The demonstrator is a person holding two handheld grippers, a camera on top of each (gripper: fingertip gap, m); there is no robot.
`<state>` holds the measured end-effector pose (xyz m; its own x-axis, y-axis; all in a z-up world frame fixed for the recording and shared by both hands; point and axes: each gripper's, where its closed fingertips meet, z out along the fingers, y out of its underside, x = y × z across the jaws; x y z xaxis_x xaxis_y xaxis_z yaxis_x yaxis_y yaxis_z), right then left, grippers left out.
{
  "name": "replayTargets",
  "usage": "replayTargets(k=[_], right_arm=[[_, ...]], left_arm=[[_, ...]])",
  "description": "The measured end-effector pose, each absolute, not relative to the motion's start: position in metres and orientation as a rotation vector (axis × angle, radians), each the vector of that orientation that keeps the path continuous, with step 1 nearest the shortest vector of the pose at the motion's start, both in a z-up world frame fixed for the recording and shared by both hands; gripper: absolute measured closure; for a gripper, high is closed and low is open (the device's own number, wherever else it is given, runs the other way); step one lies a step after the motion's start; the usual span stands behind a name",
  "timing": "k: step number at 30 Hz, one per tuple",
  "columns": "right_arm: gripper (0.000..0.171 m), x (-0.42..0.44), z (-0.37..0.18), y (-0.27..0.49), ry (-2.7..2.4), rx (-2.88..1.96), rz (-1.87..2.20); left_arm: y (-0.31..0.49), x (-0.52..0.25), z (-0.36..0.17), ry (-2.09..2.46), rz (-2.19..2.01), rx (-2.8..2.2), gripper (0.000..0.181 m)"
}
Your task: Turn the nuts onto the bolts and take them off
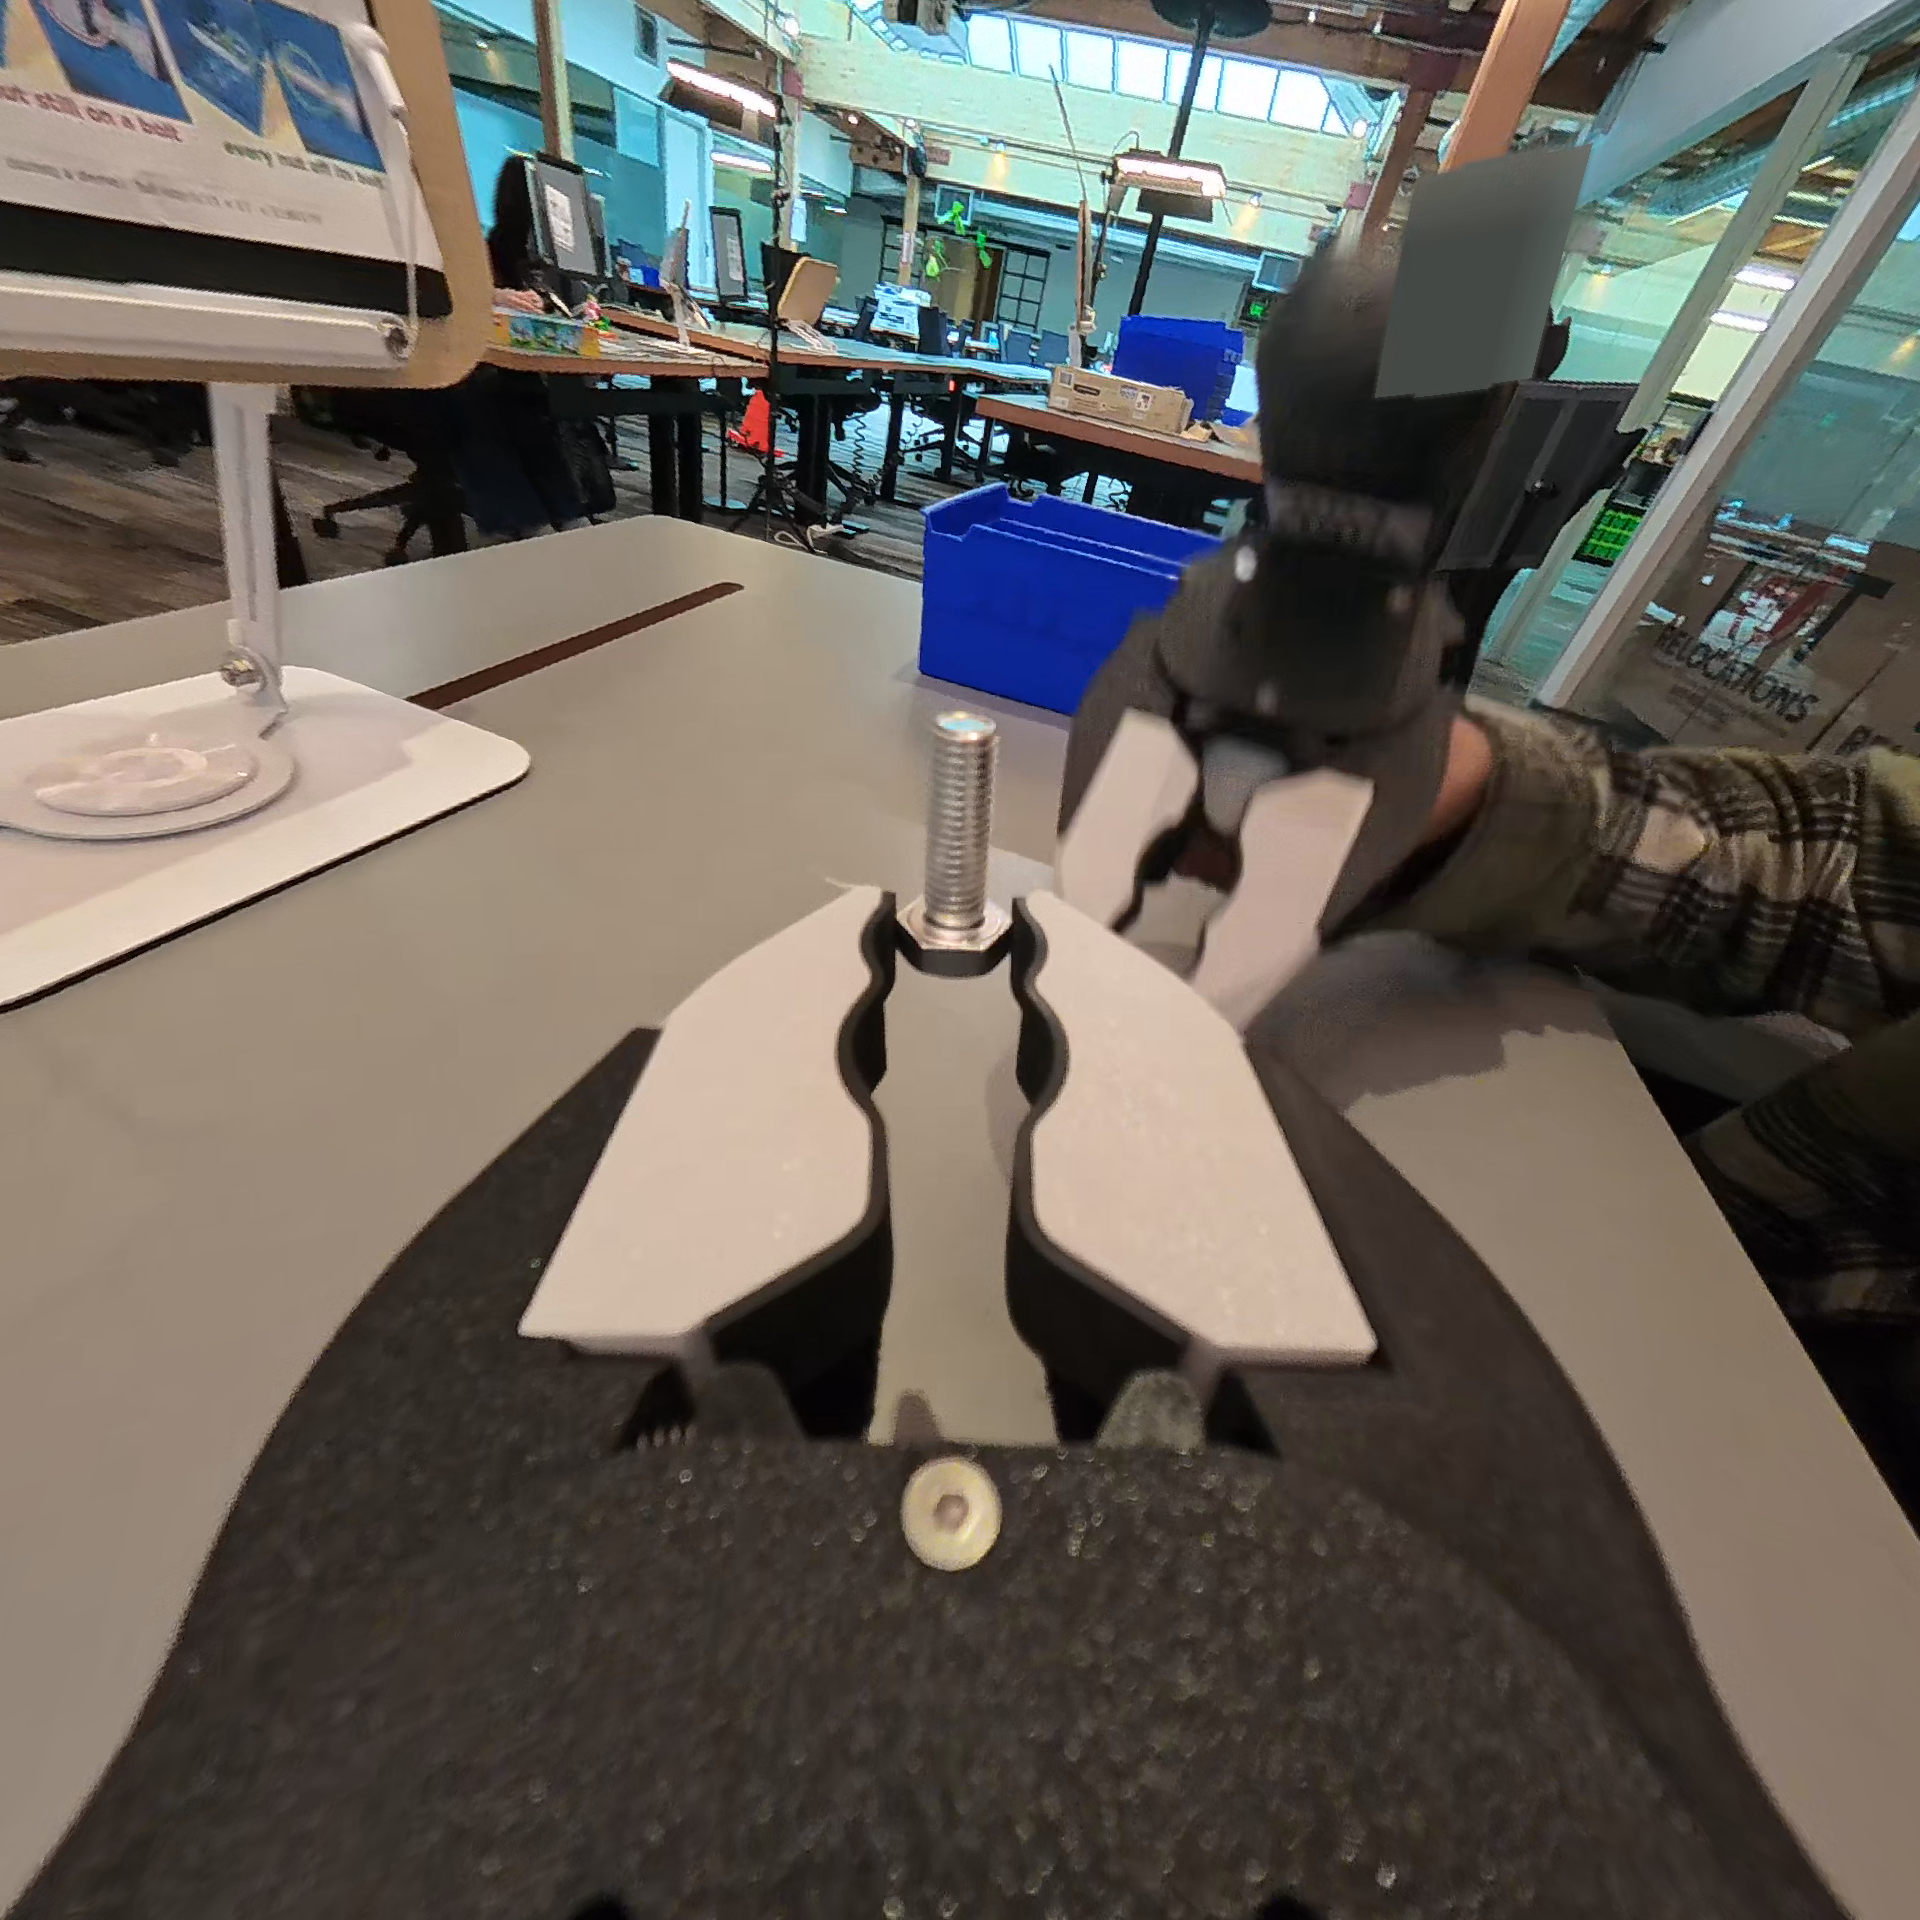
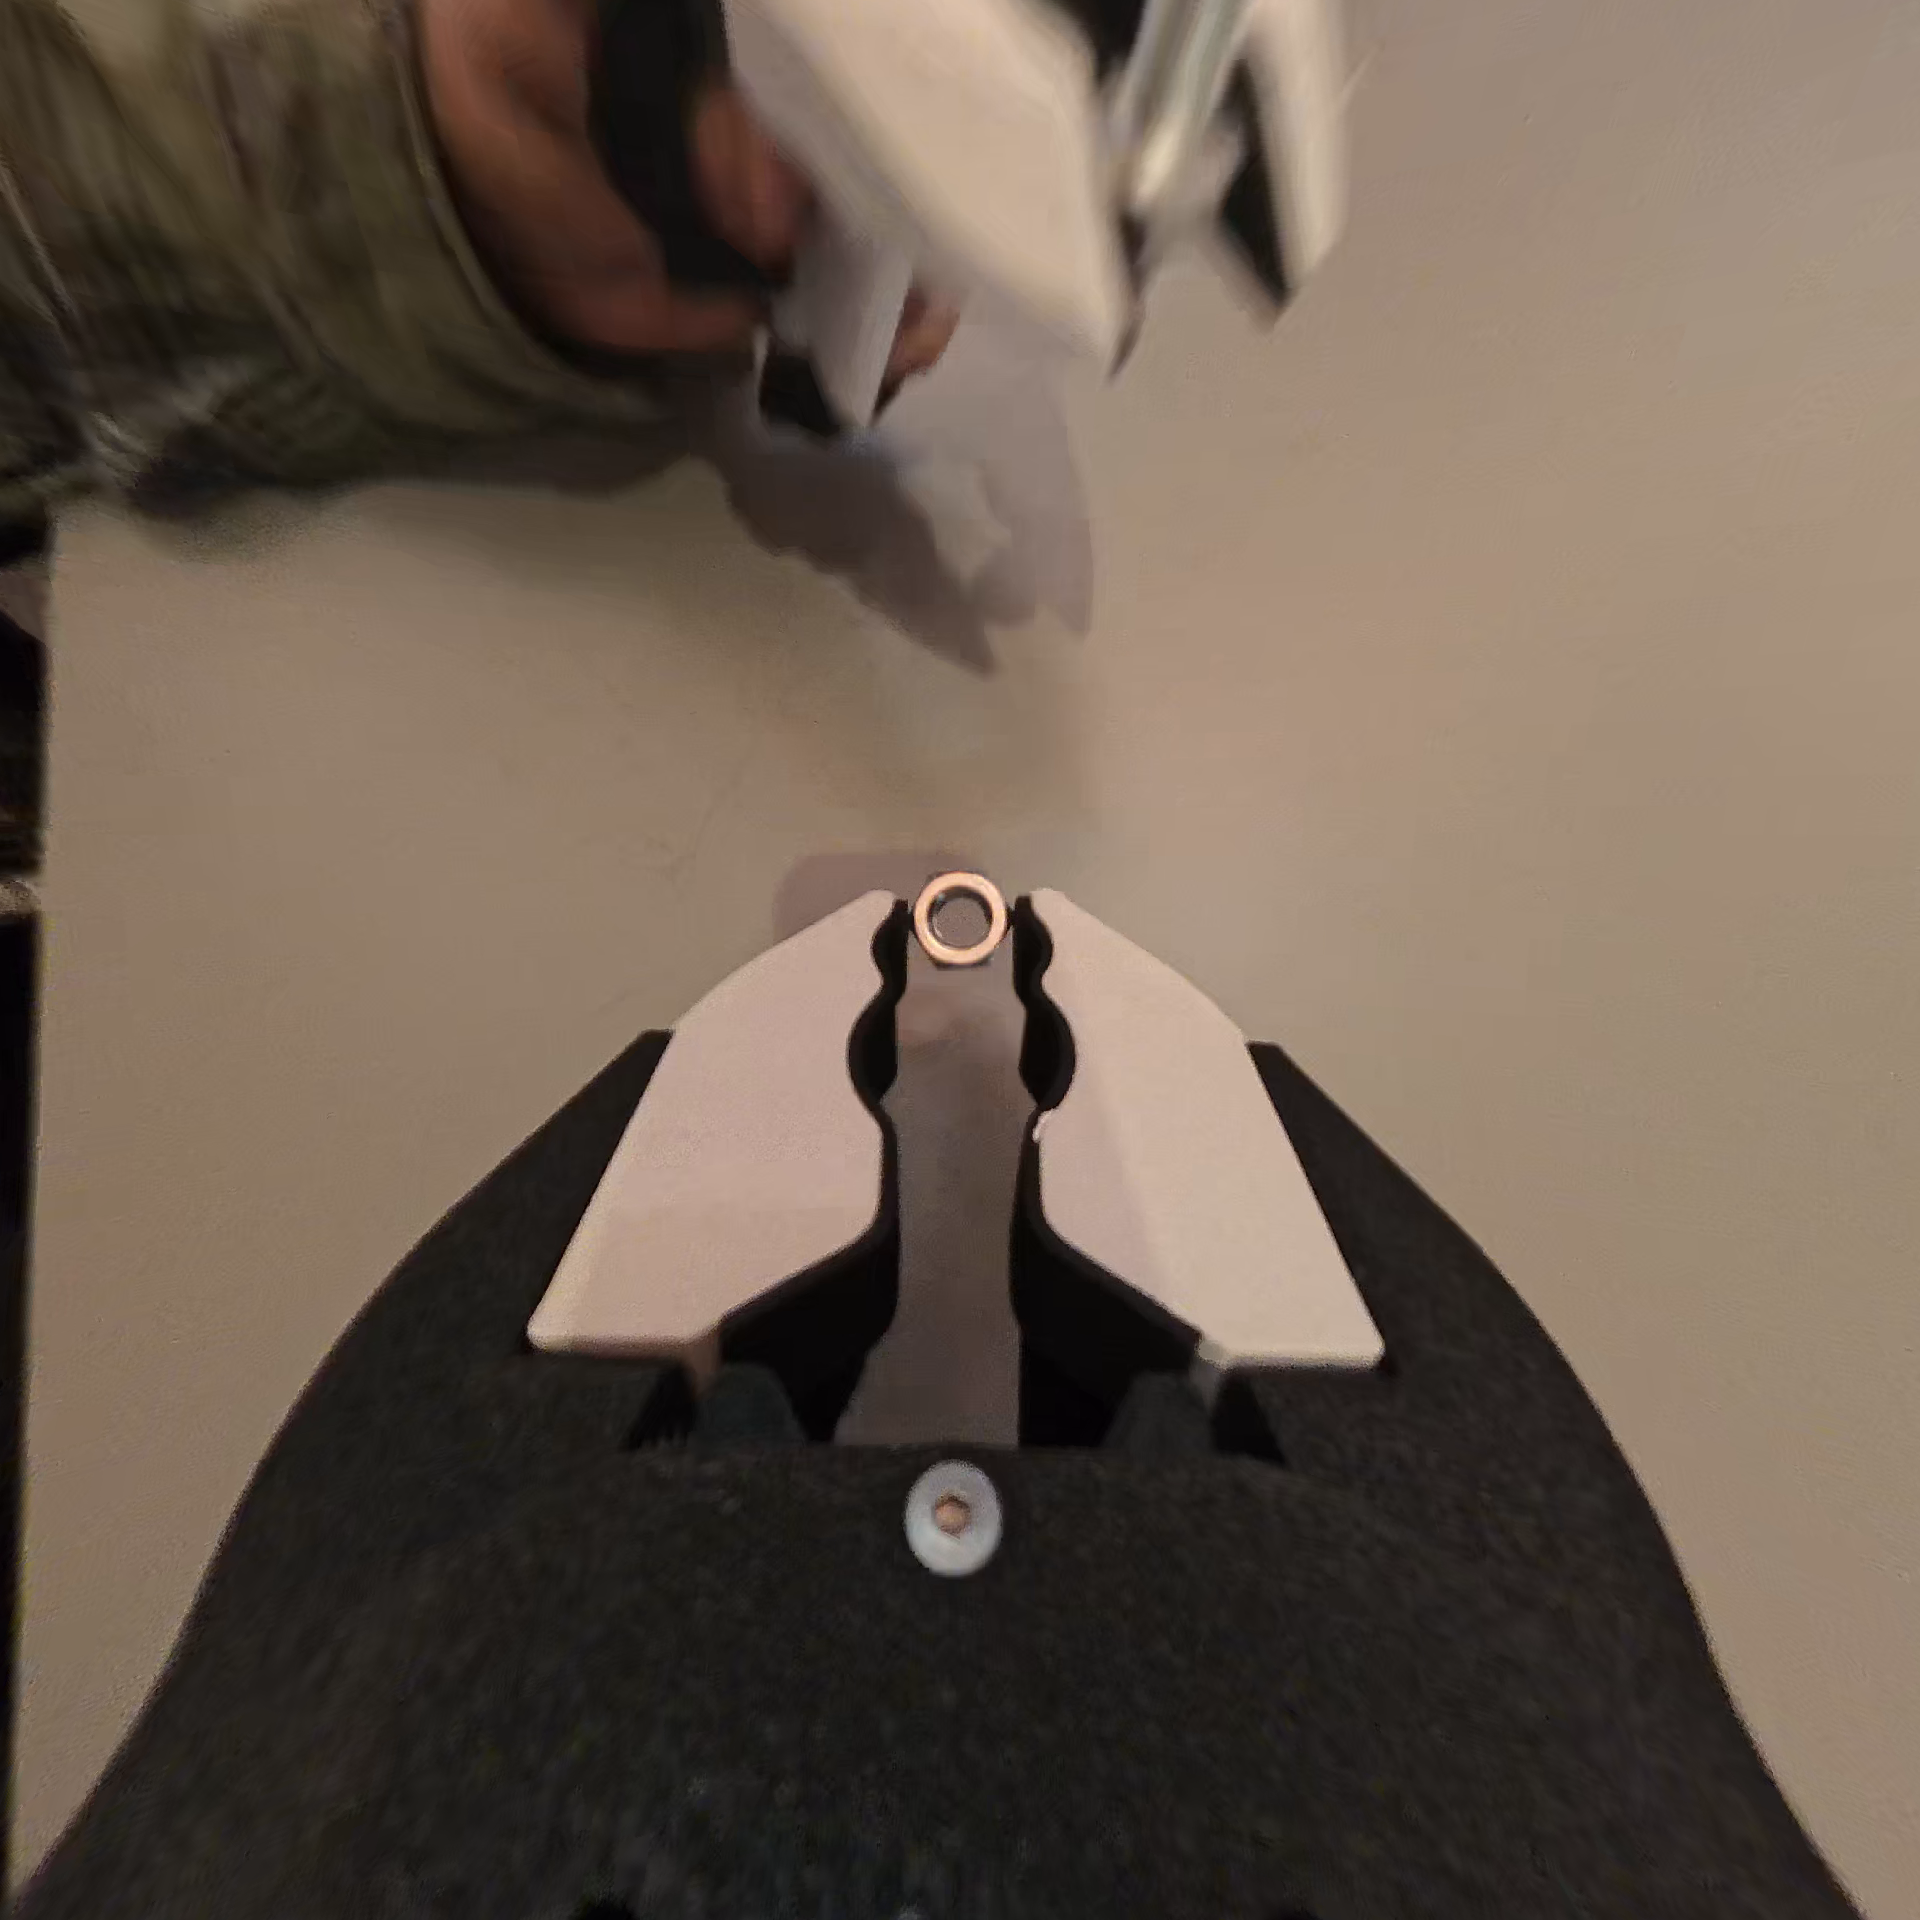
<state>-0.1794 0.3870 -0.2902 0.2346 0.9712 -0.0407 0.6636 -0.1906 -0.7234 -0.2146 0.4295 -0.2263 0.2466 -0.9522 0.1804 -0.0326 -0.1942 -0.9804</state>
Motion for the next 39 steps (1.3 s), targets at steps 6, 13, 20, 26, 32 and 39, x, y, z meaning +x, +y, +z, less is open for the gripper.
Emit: replayTargets(k=[6,13,20,26,32,39], right_arm=[[0.152,-0.179,-0.184,0.397,-1.431,-1.747,0.752],[0.152,-0.196,-0.182,0.393,-1.579,-1.763,0.668],[0.152,-0.201,-0.194,0.394,-1.627,-1.811,0.673],[0.152,-0.203,-0.195,0.393,-1.663,-1.805,0.685],[0.152,-0.202,-0.191,0.393,-1.644,-1.778,0.745],[0.152,-0.203,-0.193,0.392,-1.658,-1.772,0.737]], left_arm=[[0.412,-0.196,-0.228,1.080,-1.068,-1.457,0.161],[0.401,-0.182,-0.235,1.172,-0.991,-1.452,0.161],[0.399,-0.181,-0.234,1.173,-1.000,-1.449,0.161],[0.397,-0.180,-0.233,1.179,-1.005,-1.443,0.161],[0.396,-0.181,-0.228,1.155,-1.047,-1.427,0.161],[0.394,-0.179,-0.229,1.161,-1.061,-1.425,0.161]])
